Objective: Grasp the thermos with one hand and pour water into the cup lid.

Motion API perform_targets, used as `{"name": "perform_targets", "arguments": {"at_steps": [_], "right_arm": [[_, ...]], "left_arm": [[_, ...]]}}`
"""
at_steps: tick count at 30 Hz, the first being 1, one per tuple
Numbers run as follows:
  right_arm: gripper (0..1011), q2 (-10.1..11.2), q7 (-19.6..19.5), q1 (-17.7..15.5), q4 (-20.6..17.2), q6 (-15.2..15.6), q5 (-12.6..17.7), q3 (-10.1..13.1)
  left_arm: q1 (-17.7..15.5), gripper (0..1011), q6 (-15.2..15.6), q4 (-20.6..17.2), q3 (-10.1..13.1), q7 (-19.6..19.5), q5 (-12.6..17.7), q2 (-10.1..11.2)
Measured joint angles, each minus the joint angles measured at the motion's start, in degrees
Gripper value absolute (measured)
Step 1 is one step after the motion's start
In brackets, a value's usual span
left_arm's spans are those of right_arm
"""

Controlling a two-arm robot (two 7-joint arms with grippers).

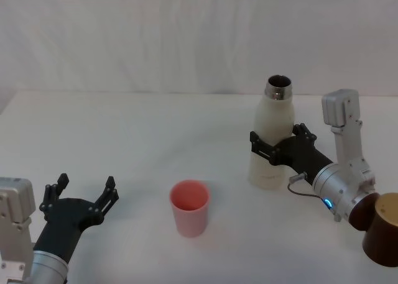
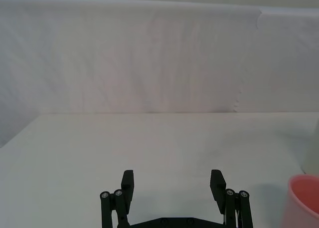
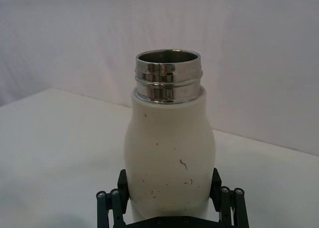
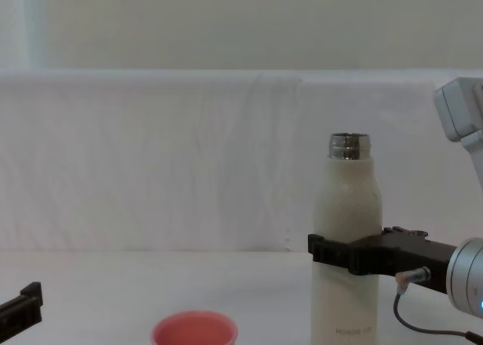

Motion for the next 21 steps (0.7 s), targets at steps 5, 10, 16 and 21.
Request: {"name": "perform_targets", "arguments": {"at_steps": [5, 10, 16, 21], "right_arm": [[959, 0.1, -0.1, -0.2, -0.4, -0.1, -0.1, 0.0], [959, 0.3, -0.6, -0.8, -1.6, -0.6, -0.6, 0.1], [959, 1.6, -1.4, -2.3, -5.0, -0.7, -2.2, 0.4], [959, 2.9, -1.9, -3.5, -8.0, 0.0, -4.2, 0.3]], "left_arm": [[0.0, 1001, 0.0, 0.0, 0.0, 0.0, 0.0, 0.0], [0.0, 1001, 0.0, 0.0, 0.0, 0.0, 0.0, 0.0], [0.0, 1001, 0.0, 0.0, 0.0, 0.0, 0.0, 0.0], [0.0, 1001, 0.0, 0.0, 0.0, 0.0, 0.0, 0.0]]}}
